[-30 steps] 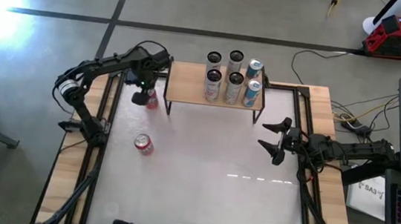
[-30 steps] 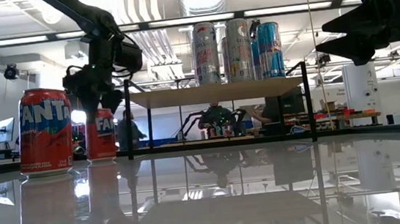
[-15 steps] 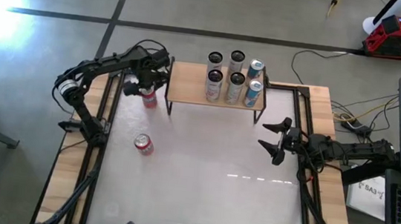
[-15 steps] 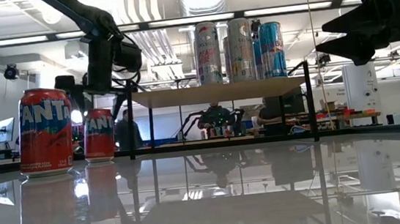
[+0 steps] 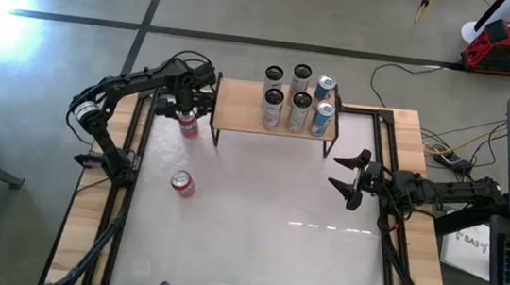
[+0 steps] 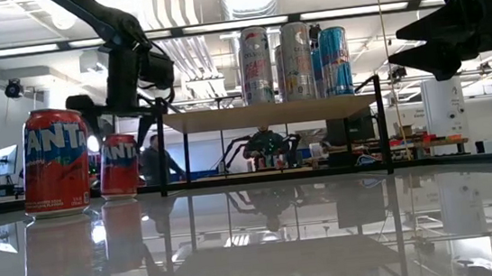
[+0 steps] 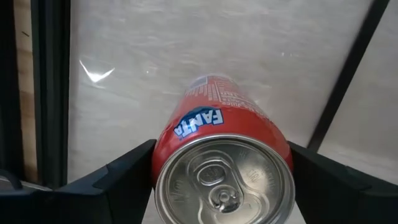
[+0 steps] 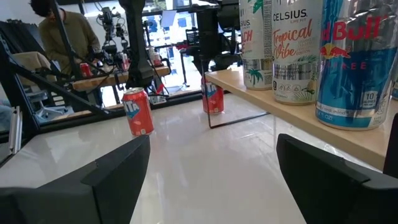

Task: Place canned beverage on shelf
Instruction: Put the top orange soda can on the shelf

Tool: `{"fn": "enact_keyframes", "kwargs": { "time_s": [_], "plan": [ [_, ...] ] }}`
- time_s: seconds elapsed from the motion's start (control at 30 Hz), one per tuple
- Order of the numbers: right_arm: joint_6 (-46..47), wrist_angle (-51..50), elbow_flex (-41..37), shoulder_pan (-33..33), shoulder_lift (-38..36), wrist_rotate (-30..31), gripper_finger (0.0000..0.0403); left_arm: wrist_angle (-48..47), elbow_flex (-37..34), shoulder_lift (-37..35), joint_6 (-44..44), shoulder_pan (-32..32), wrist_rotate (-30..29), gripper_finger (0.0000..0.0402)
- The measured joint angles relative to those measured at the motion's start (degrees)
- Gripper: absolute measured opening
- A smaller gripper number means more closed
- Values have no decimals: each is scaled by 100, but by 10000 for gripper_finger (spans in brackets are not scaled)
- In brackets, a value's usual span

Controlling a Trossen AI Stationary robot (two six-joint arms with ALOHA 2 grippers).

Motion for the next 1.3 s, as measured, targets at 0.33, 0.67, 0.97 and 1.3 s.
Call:
{"fn": "enact_keyframes", "kwargs": {
  "time_s": [0.33,0.67,0.97,1.3],
  "plan": [
    [1,-1,1,1,-1,1,334,-153,0,0,79,63,-120,338],
    [1,-1,0,1,0,1,334,-124,0,-18,62,59,-130,394],
    [1,-2,1,1,0,1,334,-219,-65,-604,8,16,-740,399],
    [1,0,0,1,0,1,334,1880,-1685,-2163,-196,-479,-1744,400]
  ]
}}
